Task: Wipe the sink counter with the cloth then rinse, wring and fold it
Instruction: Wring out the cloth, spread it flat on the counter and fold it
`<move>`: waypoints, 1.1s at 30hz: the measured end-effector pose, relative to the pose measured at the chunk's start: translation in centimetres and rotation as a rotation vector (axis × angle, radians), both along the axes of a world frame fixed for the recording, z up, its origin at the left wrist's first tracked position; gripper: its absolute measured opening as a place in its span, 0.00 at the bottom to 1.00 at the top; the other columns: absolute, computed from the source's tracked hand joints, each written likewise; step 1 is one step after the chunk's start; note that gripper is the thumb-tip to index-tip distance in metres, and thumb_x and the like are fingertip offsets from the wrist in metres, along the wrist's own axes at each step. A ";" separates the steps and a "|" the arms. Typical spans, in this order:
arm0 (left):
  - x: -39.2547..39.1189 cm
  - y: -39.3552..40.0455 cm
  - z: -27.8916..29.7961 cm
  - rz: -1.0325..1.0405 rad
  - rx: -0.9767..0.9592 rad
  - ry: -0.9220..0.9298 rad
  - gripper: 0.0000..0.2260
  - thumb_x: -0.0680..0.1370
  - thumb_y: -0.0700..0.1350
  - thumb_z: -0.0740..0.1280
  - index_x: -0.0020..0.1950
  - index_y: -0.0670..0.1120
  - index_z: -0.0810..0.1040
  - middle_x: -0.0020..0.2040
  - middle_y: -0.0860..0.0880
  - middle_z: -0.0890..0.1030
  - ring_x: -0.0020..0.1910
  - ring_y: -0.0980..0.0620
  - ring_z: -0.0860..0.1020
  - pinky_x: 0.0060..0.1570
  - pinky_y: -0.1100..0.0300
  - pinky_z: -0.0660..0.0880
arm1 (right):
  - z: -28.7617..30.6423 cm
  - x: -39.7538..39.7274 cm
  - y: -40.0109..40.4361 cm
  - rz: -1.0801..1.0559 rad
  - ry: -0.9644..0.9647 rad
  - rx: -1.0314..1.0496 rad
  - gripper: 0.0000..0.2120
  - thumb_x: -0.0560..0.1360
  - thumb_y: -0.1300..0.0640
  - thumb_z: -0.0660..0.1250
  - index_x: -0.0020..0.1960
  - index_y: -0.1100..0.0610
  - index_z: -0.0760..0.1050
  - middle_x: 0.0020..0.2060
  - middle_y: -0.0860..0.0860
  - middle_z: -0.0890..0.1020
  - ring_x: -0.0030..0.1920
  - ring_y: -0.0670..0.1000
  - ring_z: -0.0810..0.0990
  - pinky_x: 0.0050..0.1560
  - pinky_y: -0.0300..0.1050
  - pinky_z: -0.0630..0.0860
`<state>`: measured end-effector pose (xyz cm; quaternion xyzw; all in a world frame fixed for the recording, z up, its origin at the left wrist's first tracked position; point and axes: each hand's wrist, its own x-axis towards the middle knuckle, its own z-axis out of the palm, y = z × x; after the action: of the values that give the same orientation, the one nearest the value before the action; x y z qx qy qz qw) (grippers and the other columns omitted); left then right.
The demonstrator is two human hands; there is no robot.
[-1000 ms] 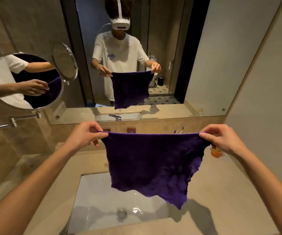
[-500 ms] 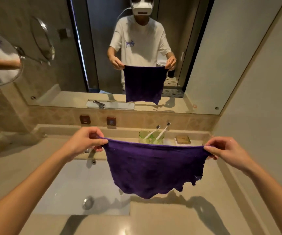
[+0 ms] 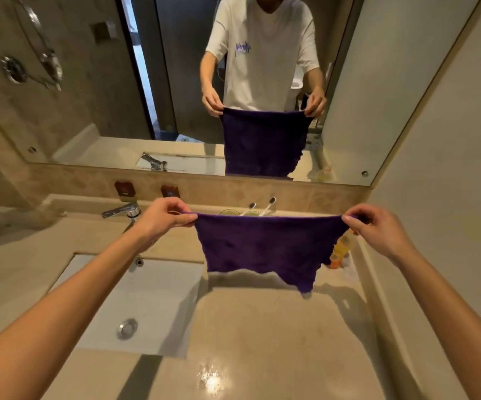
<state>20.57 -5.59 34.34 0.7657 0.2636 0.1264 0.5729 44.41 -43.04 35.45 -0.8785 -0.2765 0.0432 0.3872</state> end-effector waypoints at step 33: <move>-17.0 -8.0 -28.2 -0.670 0.527 0.483 0.14 0.75 0.50 0.73 0.36 0.64 0.70 0.45 0.61 0.74 0.43 0.59 0.75 0.43 0.70 0.69 | -27.2 -17.9 -12.8 0.339 0.180 -0.594 0.06 0.76 0.52 0.71 0.42 0.42 0.78 0.45 0.33 0.71 0.49 0.33 0.68 0.51 0.26 0.64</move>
<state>3.61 -13.60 6.13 0.9348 0.0871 -0.1838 0.2910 26.51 -55.81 8.26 -0.8870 -0.3587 0.2626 0.1251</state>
